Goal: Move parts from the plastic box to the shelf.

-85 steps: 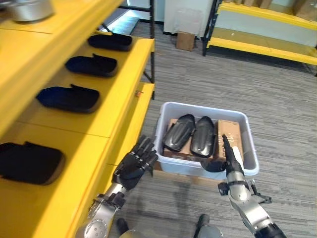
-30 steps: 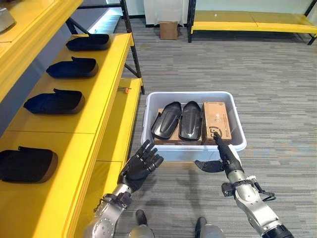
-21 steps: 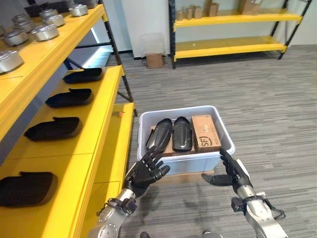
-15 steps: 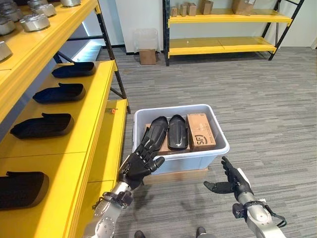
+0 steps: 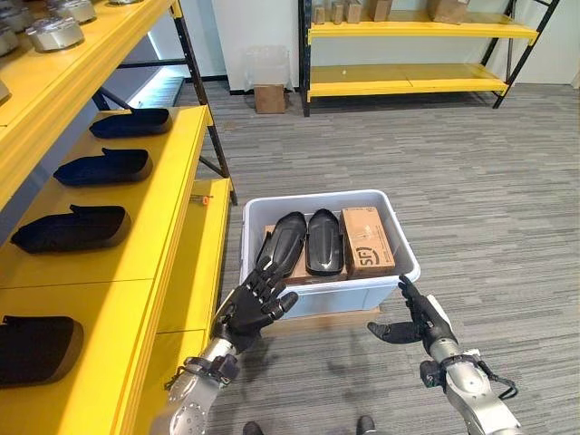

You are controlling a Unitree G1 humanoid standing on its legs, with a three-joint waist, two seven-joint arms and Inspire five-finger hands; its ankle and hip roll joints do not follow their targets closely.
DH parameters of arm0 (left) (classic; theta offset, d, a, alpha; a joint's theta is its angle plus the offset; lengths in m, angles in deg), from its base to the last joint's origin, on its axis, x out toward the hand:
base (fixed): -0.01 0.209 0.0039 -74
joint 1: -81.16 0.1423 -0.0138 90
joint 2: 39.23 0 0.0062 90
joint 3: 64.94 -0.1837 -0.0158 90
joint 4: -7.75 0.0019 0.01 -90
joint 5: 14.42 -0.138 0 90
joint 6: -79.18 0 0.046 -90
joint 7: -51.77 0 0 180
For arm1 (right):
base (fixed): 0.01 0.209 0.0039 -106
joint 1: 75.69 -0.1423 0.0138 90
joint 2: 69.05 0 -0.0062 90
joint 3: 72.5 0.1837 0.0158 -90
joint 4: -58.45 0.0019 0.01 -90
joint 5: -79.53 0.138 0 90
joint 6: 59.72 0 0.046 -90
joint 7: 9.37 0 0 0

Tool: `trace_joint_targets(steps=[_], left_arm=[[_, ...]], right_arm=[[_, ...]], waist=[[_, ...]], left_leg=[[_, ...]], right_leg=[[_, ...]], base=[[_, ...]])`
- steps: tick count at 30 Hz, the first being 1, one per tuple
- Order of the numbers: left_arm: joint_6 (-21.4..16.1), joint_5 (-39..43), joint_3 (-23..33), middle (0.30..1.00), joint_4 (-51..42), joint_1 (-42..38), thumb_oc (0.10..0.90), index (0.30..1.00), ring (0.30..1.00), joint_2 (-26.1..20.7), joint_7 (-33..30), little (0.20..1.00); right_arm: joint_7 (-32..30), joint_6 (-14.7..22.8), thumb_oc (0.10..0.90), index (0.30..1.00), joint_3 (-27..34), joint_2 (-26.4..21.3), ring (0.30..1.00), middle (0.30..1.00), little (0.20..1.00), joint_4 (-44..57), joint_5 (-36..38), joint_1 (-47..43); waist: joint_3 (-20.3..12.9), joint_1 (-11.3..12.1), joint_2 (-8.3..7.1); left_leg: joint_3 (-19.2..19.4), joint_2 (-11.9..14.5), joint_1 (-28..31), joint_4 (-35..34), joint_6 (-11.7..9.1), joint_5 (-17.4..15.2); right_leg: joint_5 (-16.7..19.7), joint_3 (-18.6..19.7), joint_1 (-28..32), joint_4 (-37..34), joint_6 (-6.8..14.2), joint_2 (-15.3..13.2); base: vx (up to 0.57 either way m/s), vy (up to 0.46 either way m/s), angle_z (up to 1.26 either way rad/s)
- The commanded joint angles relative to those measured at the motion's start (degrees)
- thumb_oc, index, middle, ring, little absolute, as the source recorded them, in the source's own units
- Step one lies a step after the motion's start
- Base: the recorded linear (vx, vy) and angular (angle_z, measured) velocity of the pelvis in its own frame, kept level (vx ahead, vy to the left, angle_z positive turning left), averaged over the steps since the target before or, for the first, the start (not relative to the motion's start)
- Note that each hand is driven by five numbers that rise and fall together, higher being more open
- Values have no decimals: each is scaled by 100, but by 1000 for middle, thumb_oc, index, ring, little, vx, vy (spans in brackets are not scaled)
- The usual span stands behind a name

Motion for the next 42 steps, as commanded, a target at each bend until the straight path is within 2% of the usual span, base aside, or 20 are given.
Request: trace_joint_targets(steps=[1, 3, 6, 7, 8, 11, 13, 15, 18, 20, 21, 25, 32, 36, 42], left_arm=[[-175, -69, 439, 1000, -410, -202, 900, 1000, 1000, -233, 406, 1000], [-240, -102, 479, 1000, -404, -54, 900, 1000, 1000, -244, 542, 1000], [-328, 92, 521, 1000, -490, 69, 900, 1000, 1000, -313, 619, 1000], [-254, 60, 407, 1000, -584, -98, 900, 1000, 1000, -385, 599, 1000], [-262, 37, 311, 1000, -675, -143, 900, 1000, 1000, -436, 554, 1000], [-234, 137, 266, 1000, -804, -57, 900, 1000, 1000, -420, 499, 1000], [-208, 224, 221, 1000, -905, -29, 900, 1000, 1000, -423, 385, 1000], [-169, 324, 221, 1000, -987, 23, 900, 1000, 1000, -394, 333, 1000], [-86, 326, 214, 1000, -1046, 82, 900, 1000, 1000, -336, 414, 1000], [-34, 307, 166, 1000, -1003, 19, 900, 1000, 1000, -274, 385, 1000], [-45, 247, 86, 1000, -960, -54, 900, 1000, 1000, -209, 387, 1000], [-15, 210, -108, 1000, -934, -273, 900, 1000, 1000, -127, 360, 1000], [-79, 231, -277, 1000, -1059, -418, 900, 1000, 1000, -109, 202, 1000], [-140, 230, -348, 1000, -1085, -489, 900, 1000, 1000, -84, 104, 1000], [-117, -28, -370, 1000, -1250, -639, 900, 1000, 1000, -239, 7, 1000]], right_arm=[[-197, 460, 900, 1000, 246, -112, 1000, 1000, 1000, 699, 243, -567], [-193, 490, 900, 1000, 266, -79, 1000, 1000, 1000, 656, 223, -576], [-220, 454, 900, 1000, 329, 7, 1000, 1000, 1000, 722, 203, -562], [-430, 309, 900, 1000, 382, 96, 1000, 1000, 1000, 837, 190, -538], [-505, 325, 900, 1000, 365, 155, 1000, 1000, 1000, 855, 179, -510], [-459, 251, 900, 1000, 426, 113, 1000, 1000, 1000, 995, 103, -359], [-500, 144, 900, 1000, 392, 54, 1000, 1000, 1000, 1097, 19, -341], [-534, 79, 900, 1000, 332, -24, 1000, 1000, 1000, 1100, 35, -376], [-566, 65, 900, 1000, 301, -139, 1000, 1000, 1000, 1056, -45, -461], [-554, 71, 900, 1000, 300, -297, 1000, 1000, 1000, 965, -28, -583], [-557, 85, 900, 1000, 318, -401, 1000, 1000, 1000, 955, 9, -632], [-610, 37, 900, 1000, 346, -534, 1000, 1000, 1000, 940, -50, -721], [-706, 99, 900, 1000, 380, -606, 1000, 1000, 1000, 991, -183, -632], [-683, 156, 900, 1000, 362, -671, 1000, 1000, 1000, 1098, -342, -605], [-621, 195, 900, 1000, 300, -706, 1000, 1000, 1000, 1276, -424, -676]], waist=[[17, 246, 71], [99, 286, 41], [193, 326, -60], [271, 293, -162], [320, 268, -174], [321, 184, -105], [301, 160, -86], [293, 131, -48], [301, 64, 33], [355, -1, 95], [358, -71, 171], [397, -250, 310], [416, -414, 431], [417, -471, 438], [438, -483, 387]], left_leg=[[-284, -38, 8, 738, 400, -935], [-294, -110, 106, 737, 349, -1057], [-253, -179, 162, 787, 287, -1279], [-364, -177, 41, 979, 290, -1479], [-427, -127, 22, 1044, 291, -1554], [-349, 83, 6, 1229, 164, -1527], [-308, 251, -43, 1302, 54, -1434], [-288, 490, -55, 1349, -74, -1329], [-270, 782, -44, 1424, -213, -1250], [-235, 1003, -51, 1516, -282, -1191], [-214, 1126, 11, 1502, -372, -1040], [92, 1323, 93, 1407, -503, -626], [201, 1415, 148, 1386, -526, -419], [219, 1493, 145, 1474, -552, -301], [217, 1457, 135, 1616, -448, -604]], right_leg=[[-730, -517, -1089, 2686, 87, -228], [-459, -641, -1247, 2590, 176, -462], [237, -766, -1336, 1418, 319, -898], [997, -402, -1401, 172, 476, -1187], [1185, -175, -1543, 85, 539, -1317], [911, -131, -1239, -134, 587, -1191], [769, -140, -1142, 69, 560, -1104], [431, -137, -1122, 319, 518, -919], [-10, -129, -1263, 792, 363, -710], [-371, -120, -1487, 1352, 160, -569], [-589, -132, -1578, 1590, 65, -485], [-753, -231, -1711, 1812, -68, -498], [-975, -142, -1798, 2141, -187, -459], [-1057, -88, -1762, 2209, -241, -392], [-1285, -33, -1847, 2654, -267, -414]], base=[[109, 103, -9], [150, -23, -46], [169, -329, -28], [201, -617, 18], [261, -672, 45], [269, -386, 51], [280, -378, 47], [261, -355, 40], [204, -314, 8], [249, -365, 12], [234, -282, 15], [87, -104, 15], [39, -28, 11], [64, -2, 8], [38, -110, -10]])
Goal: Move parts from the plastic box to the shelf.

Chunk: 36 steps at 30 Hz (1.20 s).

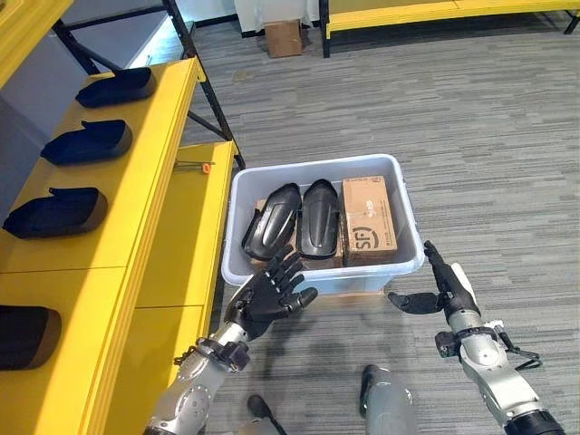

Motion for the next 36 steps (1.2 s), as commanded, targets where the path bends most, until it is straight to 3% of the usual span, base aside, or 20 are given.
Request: trace_joint_targets(steps=[1, 3, 6, 7, 8, 9, 10, 12, 13, 14, 15, 16, 17, 19, 26, 36], left_arm=[[-482, -235, 164, 1000, -876, -246, 900, 1000, 1000, -190, 24, 1000], [-484, -204, 235, 1000, -904, -247, 900, 1000, 1000, -260, -65, 1000], [-427, -37, 300, 1000, -896, -414, 900, 1000, 1000, -208, -131, 1000], [-423, -42, 301, 1000, -885, -435, 900, 1000, 1000, -194, -132, 1000], [-433, -66, 289, 1000, -827, -488, 900, 1000, 1000, -153, -179, 1000], [-461, -49, 285, 1000, -789, -506, 900, 1000, 1000, -139, -215, 1000], [-496, -41, 291, 1000, -816, -468, 900, 1000, 1000, -115, -242, 1000], [-514, -43, 277, 1000, -897, -373, 900, 1000, 1000, -89, -255, 1000], [-500, -38, 287, 1000, -894, -311, 900, 1000, 1000, -67, -181, 1000], [-556, -37, 297, 1000, -789, -301, 900, 1000, 1000, -49, -87, 1000], [-721, -28, 374, 1000, -590, -190, 900, 1000, 1000, -79, 3, 1000], [-729, -54, 390, 1000, -553, -180, 900, 1000, 1000, -74, 22, 1000], [-720, -20, 424, 1000, -466, -201, 900, 1000, 1000, -80, 92, 1000], [-719, -59, 431, 1000, -430, -221, 900, 1000, 1000, -91, 122, 1000], [-795, -35, 427, 1000, -491, -176, 900, 1000, 1000, -148, 53, 1000], [-843, 14, 436, 1000, -607, -48, 900, 1000, 1000, -160, 48, 1000]], right_arm=[[147, 591, 900, 1000, 178, -69, 1000, 1000, 1000, 821, -97, -382], [308, 554, 900, 1000, 147, -78, 1000, 1000, 1000, 871, -59, -358], [758, 553, 900, 1000, -40, -74, 1000, 1000, 1000, 839, -87, -369], [791, 586, 900, 1000, -77, -71, 1000, 1000, 1000, 797, -97, -384], [839, 684, 900, 1000, -210, -58, 1000, 1000, 1000, 662, -121, -435], [842, 746, 900, 1000, -304, -54, 1000, 1000, 1000, 571, -89, -507], [839, 731, 900, 1000, -404, -49, 1000, 1000, 1000, 567, -66, -582], [782, 600, 900, 1000, -479, -61, 1000, 1000, 1000, 754, -74, -564], [652, 517, 900, 1000, -521, -37, 1000, 1000, 1000, 891, -126, -460], [581, 571, 900, 1000, -578, -23, 1000, 1000, 1000, 851, -163, -455], [705, 699, 900, 1000, -608, -12, 1000, 1000, 1000, 692, -127, -536], [697, 690, 900, 1000, -612, -22, 1000, 1000, 1000, 697, -94, -535], [702, 616, 900, 1000, -558, -39, 1000, 1000, 1000, 838, -12, -446], [699, 629, 900, 1000, -524, 6, 1000, 1000, 1000, 834, -21, -383], [669, 641, 900, 1000, -494, 102, 1000, 1000, 1000, 887, -107, -351], [496, 684, 900, 1000, -562, 155, 1000, 1000, 1000, 858, -221, -537]], waist=[[-241, -50, -195], [-297, -44, -224], [-375, 32, -307], [-367, 56, -302], [-322, 153, -286], [-272, 235, -261], [-204, 315, -215], [-196, 358, -137], [-174, 366, -224], [-133, 400, -244], [-132, 497, -165], [-146, 506, -137], [-165, 448, -150], [-174, 449, -150], [-141, 509, -146], [-43, 696, -187]], left_leg=[[-57, 533, 531, 1162, -111, -735], [-24, 568, 569, 1371, -128, -673], [-193, 796, 255, 2399, -290, -143], [-301, 733, 128, 2490, -273, -146], [-613, 392, -268, 2546, -155, -221], [-675, 152, -492, 2308, -6, -166], [-718, 3, -681, 1852, -43, 16], [-535, 100, -953, 986, -169, 542], [-632, 177, -1179, 343, -290, 822], [-704, 259, -1264, 187, -213, 885], [-995, 119, -1024, 103, -166, 546], [-974, 152, -1007, 136, -174, 556], [-746, 95, -785, 171, -119, 337], [-764, -21, -685, 208, -76, 235], [-839, -331, -612, 131, 9, 70], [-880, -385, -787, 180, 57, 18]], right_leg=[[139, 268, 259, -445, 279, -53], [63, 170, 344, -479, 176, 40], [-5, -12, 713, -933, -138, 411], [-15, -1, 766, -986, -160, 468], [-22, 96, 917, -1130, -162, 607], [118, 166, 1006, -1326, -158, 704], [164, 207, 1196, -1566, -101, 799], [271, 75, 1417, -1869, -60, 843], [242, 53, 1659, -1916, 14, 688], [255, 58, 1678, -1846, 0, 648], [11, 122, 1639, -1452, 17, 658], [8, 104, 1638, -1444, -1, 688], [-66, -1, 1680, -1342, 34, 657], [-80, -17, 1668, -1284, 69, 635], [44, 7, 1560, -1436, 158, 584], [152, -118, 1514, -1663, 176, 522]], base=[[84, -201, 5], [78, -183, -1], [111, -235, -6], [131, -155, 6], [90, -62, 16], [157, 3, 21], [163, 99, 20], [329, 264, -56], [397, 392, -51], [497, 465, -2], [303, 298, -24], [378, 251, -109], [214, 112, -115], [182, 103, -54], [57, 65, 16], [-2, 7, 3]])
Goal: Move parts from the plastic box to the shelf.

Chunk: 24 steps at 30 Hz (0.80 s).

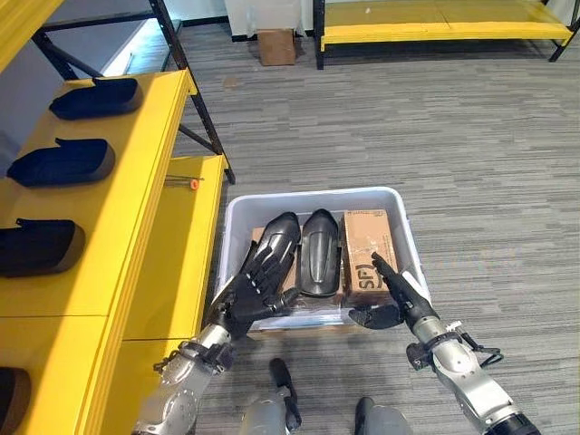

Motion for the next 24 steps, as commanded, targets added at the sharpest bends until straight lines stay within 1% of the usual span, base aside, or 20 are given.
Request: trace_joint_targets(steps=[1, 8, 10, 12, 13, 14, 15, 16, 17, 18, 20, 21, 24], left_arm=[[-563, 207, 154, 1000, -815, -326, 900, 1000, 1000, 75, 216, 1000], [-581, 212, 157, 1000, -861, -258, 900, 1000, 1000, 67, 219, 1000], [-611, 116, 166, 1000, -872, -255, 900, 1000, 1000, 54, 274, 1000], [-636, 142, 162, 1000, -894, -266, 900, 1000, 1000, 17, 320, 1000], [-539, 55, 156, 1000, -832, -389, 900, 1000, 1000, -59, 479, 1000], [-500, 66, 148, 1000, -842, -417, 900, 1000, 1000, -62, 507, 1000], [-453, 89, 164, 1000, -864, -409, 900, 1000, 1000, -43, 529, 1000], [-402, 46, 179, 1000, -892, -351, 900, 1000, 1000, -2, 497, 1000], [-417, 32, 177, 1000, -926, -323, 900, 1000, 1000, -22, 427, 1000], [-387, 74, 181, 1000, -1009, -386, 900, 1000, 1000, -95, 306, 1000], [-404, 94, 166, 1000, -1016, -508, 900, 1000, 1000, -163, 176, 1000], [-502, 230, 75, 1000, -961, -637, 900, 1000, 1000, -110, 118, 1000], [-644, 564, 52, 1000, -1005, -621, 900, 1000, 1000, -15, 421, 1000]], right_arm=[[-206, 594, 900, 1000, 263, -120, 1000, 1000, 1000, 603, -257, -534], [-355, 744, 900, 1000, 230, -133, 1000, 1000, 1000, 610, -531, -684], [-376, 737, 900, 1000, 227, -159, 1000, 1000, 1000, 642, -483, -788], [-406, 719, 900, 1000, 222, -153, 1000, 1000, 1000, 625, -450, -852], [-548, 647, 900, 1000, 243, -91, 1000, 1000, 1000, 573, -269, -918], [-562, 661, 900, 1000, 255, -50, 1000, 1000, 1000, 548, -219, -914], [-570, 678, 900, 1000, 257, 1, 1000, 1000, 1000, 530, -220, -894], [-569, 668, 900, 1000, 234, 101, 1000, 1000, 1000, 516, -257, -842], [-499, 677, 900, 1000, 233, 187, 1000, 1000, 1000, 489, -238, -823], [-449, 715, 900, 1000, 228, 226, 1000, 1000, 1000, 473, -198, -847], [-458, 696, 900, 1000, 186, 189, 1000, 1000, 1000, 533, -166, -908], [-489, 620, 900, 1000, 105, 136, 1000, 1000, 1000, 565, -159, -972], [-524, 530, 900, 1000, 103, 90, 1000, 1000, 1000, 496, -158, -1005]], waist=[[-103, -11, 17], [-88, 114, -48], [-112, 185, -96], [-144, 232, -120], [-241, 341, -221], [-258, 364, -223], [-260, 372, -216], [-255, 342, -245], [-232, 306, -262], [-191, 336, -305], [-148, 327, -331], [-133, 328, -316], [-139, 333, -284]], left_leg=[[-131, 707, -76, 361, -652, -284], [-183, 702, -83, 495, -618, -371], [-208, 653, -69, 611, -563, -498], [-223, 581, -65, 659, -504, -586], [-167, 441, -144, 763, -326, -732], [-148, 410, -127, 743, -265, -763], [-140, 374, -67, 701, -195, -800], [-107, 264, 126, 597, -121, -863], [-71, 232, 305, 533, -186, -897], [-55, 281, 311, 580, -258, -975], [-18, 386, 247, 596, -296, -962], [-31, 416, 180, 522, -353, -837], [-77, 486, 104, 451, -457, -714]], right_leg=[[112, -274, -274, 152, -139, -50], [188, -341, -192, 51, -130, -72], [226, -352, -140, 14, -100, -115], [187, -327, -132, 83, -67, -143], [-70, -361, -74, 518, 10, -163], [-160, -376, -164, 905, 53, -195], [-104, -369, -349, 1397, 133, -249], [132, -272, -614, 1602, 233, -313], [410, -247, -663, 1028, 253, -419], [762, -278, -726, 453, 319, -631], [805, -354, -577, -96, 398, -551], [865, -324, -518, -338, 394, -472], [857, -307, -433, -520, 372, -490]], base=[[0, 0, 0], [73, 15, 0], [182, 113, 3], [205, 217, -7], [259, 287, -9], [245, 269, -7], [165, 116, 0], [182, -4, -22], [141, -178, -30], [38, -288, -37], [-58, -295, -24], [-79, -192, 4], [-4, -39, 11]])
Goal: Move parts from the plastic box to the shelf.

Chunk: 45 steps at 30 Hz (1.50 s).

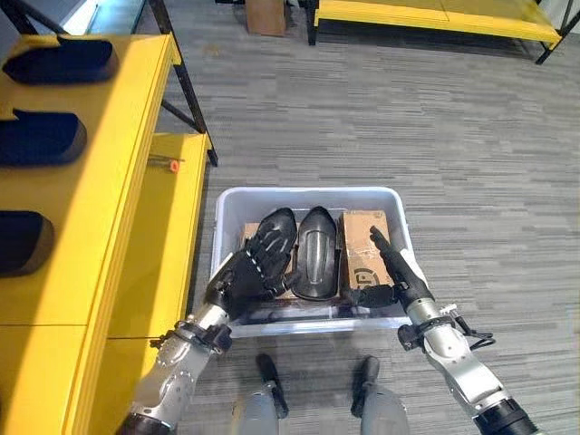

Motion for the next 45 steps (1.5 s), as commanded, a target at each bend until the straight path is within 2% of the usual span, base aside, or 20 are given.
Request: trace_joint_targets(steps=[1, 5, 14, 19, 22, 25, 33, 38, 43, 45], left_arm=[[-557, 474, -19, 1000, -698, -29, 900, 1000, 1000, 302, 454, 1000], [-375, 385, 107, 1000, -649, 68, 900, 1000, 1000, 371, 510, 1000], [-323, 455, 123, 1000, -666, -5, 900, 1000, 1000, 366, 433, 1000], [-243, 637, 69, 1000, -694, -99, 900, 1000, 1000, 350, 287, 1000], [-74, 926, 73, 1000, -655, -196, 900, 1000, 1000, 371, 162, 1000], [-72, 867, 78, 1000, -636, -241, 900, 1000, 1000, 364, 168, 1000], [56, 864, 198, 1000, -775, -416, 900, 1000, 1000, 283, 47, 1000], [-22, 883, 173, 1000, -819, -502, 900, 1000, 1000, 263, -55, 1000], [-136, 872, 197, 1000, -898, -622, 900, 1000, 1000, 273, -328, 1000], [-197, 639, 210, 1000, -937, -677, 900, 1000, 1000, 278, -358, 1000]], right_arm=[[-194, 385, 900, 1000, 298, -182, 1000, 1000, 1000, 278, 52, -526], [-269, 329, 900, 1000, 463, -209, 1000, 1000, 1000, 303, 85, -395], [-177, 333, 900, 1000, 557, -238, 1000, 1000, 1000, 377, -134, -413], [-190, 529, 900, 1000, 449, -280, 1000, 1000, 1000, 427, -444, -628], [-127, 511, 900, 1000, 344, -288, 1000, 1000, 1000, 465, -549, -1003], [-88, 441, 900, 1000, 284, -291, 1000, 1000, 1000, 523, -610, -1241], [233, -231, 900, 1000, -161, -262, 1000, 1000, 1000, 400, -690, -2118], [297, -401, 900, 1000, -325, -239, 1000, 1000, 1000, 401, -816, -2360], [248, -781, 900, 1000, -518, -135, 1000, 1000, 1000, 381, -1063, -2669], [202, -1004, 900, 1000, -571, -90, 1000, 1000, 1000, 416, -1176, -2771]], waist=[[-379, -26, 294], [-414, -84, 297], [-303, -156, 320], [-227, -79, 335], [-177, 19, 349], [-152, 87, 354], [-30, 398, 419], [60, 460, 446], [183, 527, 490], [256, 540, 509]], left_leg=[[-321, 446, 47, -37, -491, -80], [-306, 528, 79, -20, -537, -83], [-238, 526, 61, -38, -527, -86], [-255, 508, -21, -33, -517, -72], [-312, 486, -108, -13, -513, -67], [-353, 473, -165, -8, -512, -59], [-588, 420, -509, 19, -542, 19], [-657, 410, -639, 53, -558, 44], [-756, 400, -782, 91, -582, 59], [-803, 393, -837, 85, -589, 66]], right_leg=[[-720, -17, 249, 283, 274, 93], [-725, -33, 309, 206, 226, 78], [-716, 46, 210, 216, 215, 111], [-719, 12, 161, 243, 230, 94], [-742, -44, 146, 274, 230, 83], [-750, -76, 140, 278, 229, 82], [-839, -221, 48, 350, 184, 84], [-886, -266, -21, 417, 148, 90], [-969, -278, -154, 546, 93, 119], [-1005, -266, -246, 620, 64, 143]], base=[[72, -30, -12], [55, -24, -23], [6, 7, -2], [-15, 9, 1], [-28, 9, 5], [-11, -7, 17], [-13, -10, 18], [-24, -12, 14], [-23, -18, 6], [-42, -11, 4]])
